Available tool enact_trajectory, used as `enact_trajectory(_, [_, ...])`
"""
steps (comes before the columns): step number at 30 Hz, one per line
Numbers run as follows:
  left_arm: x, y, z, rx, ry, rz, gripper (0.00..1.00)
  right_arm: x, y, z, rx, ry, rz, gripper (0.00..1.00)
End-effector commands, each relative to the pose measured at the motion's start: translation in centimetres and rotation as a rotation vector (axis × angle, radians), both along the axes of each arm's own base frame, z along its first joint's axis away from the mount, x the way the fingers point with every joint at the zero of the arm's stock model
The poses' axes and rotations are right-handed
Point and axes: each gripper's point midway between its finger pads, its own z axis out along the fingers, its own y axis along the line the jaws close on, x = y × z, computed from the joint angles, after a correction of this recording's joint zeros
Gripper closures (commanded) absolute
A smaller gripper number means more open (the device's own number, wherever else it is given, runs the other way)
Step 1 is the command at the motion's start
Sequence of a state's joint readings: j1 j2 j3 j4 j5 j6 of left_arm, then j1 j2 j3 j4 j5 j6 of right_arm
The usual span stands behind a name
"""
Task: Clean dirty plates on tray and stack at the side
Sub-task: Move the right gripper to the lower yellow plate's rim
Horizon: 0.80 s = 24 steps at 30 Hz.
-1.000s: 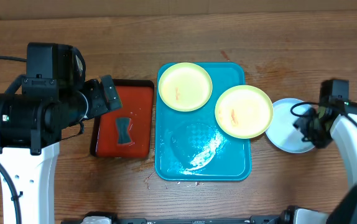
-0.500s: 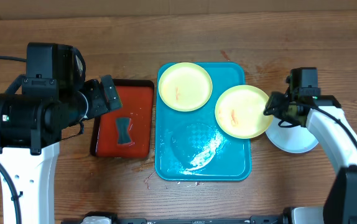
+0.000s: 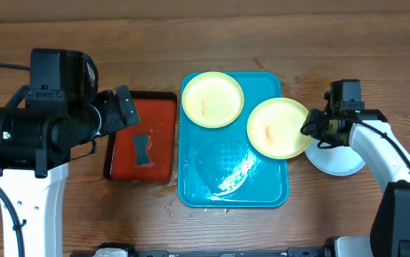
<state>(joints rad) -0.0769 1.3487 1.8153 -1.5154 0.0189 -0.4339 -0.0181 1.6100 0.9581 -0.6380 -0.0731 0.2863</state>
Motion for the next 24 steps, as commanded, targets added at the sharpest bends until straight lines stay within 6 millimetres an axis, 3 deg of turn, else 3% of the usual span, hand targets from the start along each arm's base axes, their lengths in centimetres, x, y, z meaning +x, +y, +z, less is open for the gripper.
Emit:
enact_trajectory(1, [0.2,0.0,0.1,0.006,-0.005,-0.013,0.00,-0.5,0.1,-1.4,0.005,0.029,0.001,0.69])
enact_trajectory(3, [0.2,0.0,0.1,0.007,-0.006,-0.013,0.00,-0.5,0.2,-1.5,0.008,0.029,0.003,0.91])
enact_trajectory(4, [0.2,0.0,0.1,0.008,-0.006,-0.013,0.00,-0.4,0.2,-1.3,0.008,0.025,0.003,0.96])
enact_trajectory(10, [0.2,-0.4,0.1,-0.010,-0.004,-0.024,0.00,-0.7,1.2,3.8,0.027,-0.010,0.031,0.96])
enact_trajectory(15, [0.1,-0.7,0.1,-0.027,0.001,-0.038,0.00,-3.8,5.2,6.9,0.071,-0.001,0.150,0.96])
enact_trajectory(18, [0.1,-0.7,0.1,-0.027,0.000,-0.038,0.00,-5.8,6.9,6.5,0.042,0.063,0.161,0.96])
enact_trajectory(24, [-0.1,-1.4,0.0,-0.059,0.007,-0.060,0.00,-8.4,8.9,2.8,-0.032,0.158,0.020,0.96])
